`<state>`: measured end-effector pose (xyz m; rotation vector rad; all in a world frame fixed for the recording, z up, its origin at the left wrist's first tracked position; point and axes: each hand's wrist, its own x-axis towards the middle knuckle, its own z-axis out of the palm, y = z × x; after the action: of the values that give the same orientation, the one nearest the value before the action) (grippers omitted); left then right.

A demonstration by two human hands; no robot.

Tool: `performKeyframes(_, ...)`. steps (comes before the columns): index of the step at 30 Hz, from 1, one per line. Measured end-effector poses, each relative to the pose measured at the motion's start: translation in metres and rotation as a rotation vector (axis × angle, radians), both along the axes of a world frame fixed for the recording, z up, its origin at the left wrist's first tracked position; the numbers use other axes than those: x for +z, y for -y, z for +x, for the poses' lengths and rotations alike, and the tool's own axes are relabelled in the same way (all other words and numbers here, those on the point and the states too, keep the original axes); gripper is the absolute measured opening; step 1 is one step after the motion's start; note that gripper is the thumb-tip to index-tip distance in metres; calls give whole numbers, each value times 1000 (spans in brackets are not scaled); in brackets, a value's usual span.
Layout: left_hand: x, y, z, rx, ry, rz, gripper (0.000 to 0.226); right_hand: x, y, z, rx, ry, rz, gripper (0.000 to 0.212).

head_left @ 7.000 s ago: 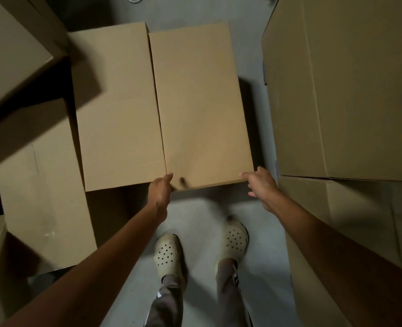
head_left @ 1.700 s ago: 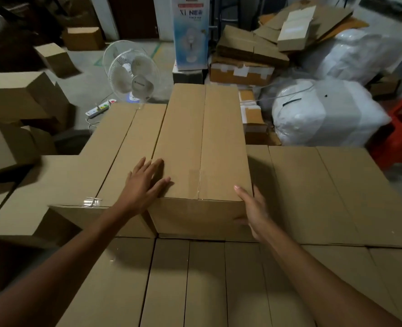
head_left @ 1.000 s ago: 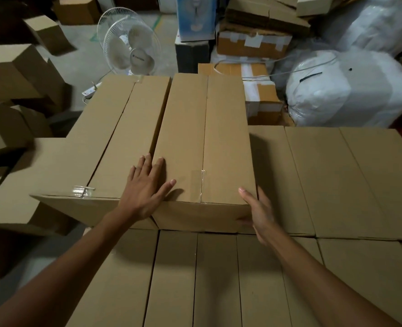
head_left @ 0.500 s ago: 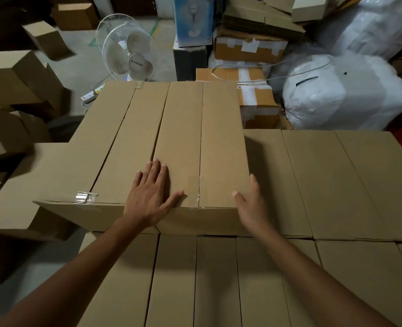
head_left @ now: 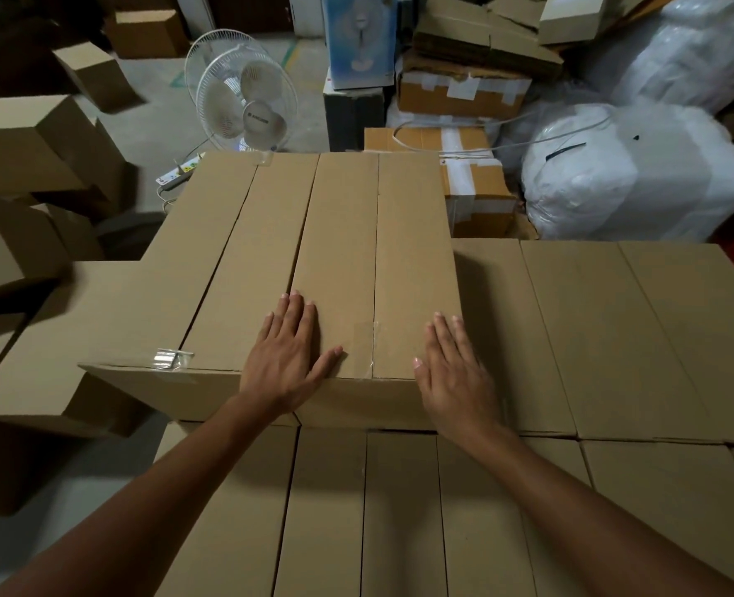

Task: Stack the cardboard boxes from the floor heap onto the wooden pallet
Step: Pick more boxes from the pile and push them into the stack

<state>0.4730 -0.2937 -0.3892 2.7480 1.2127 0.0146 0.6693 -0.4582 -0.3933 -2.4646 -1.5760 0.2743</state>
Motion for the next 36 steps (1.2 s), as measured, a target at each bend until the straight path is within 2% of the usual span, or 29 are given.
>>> performKeyframes(2,0,0,0,0,4,-27,102,5,0,0,3,-13,-42,81)
performKeyframes(7,12,3,1,-8,-33,-125,99,24,-2,0,7,-83,-180,63)
performKeyframes(10,31,8,1,-19,-41,-192,110,51,-8,-2,-1,-172,-234,66)
performKeyframes(13,62,16,3,-29,10,-192,118,88,-8,-9,-47,-237,-132,70)
performKeyframes(22,206,76,-12,-31,324,-112,106,234,40,-51,-105,-357,228,69)
performKeyframes(29,311,165,-67,21,593,-83,86,351,135,-113,-117,-385,416,66)
performKeyframes(36,373,302,-153,157,763,-98,74,400,265,-194,-83,-509,486,69)
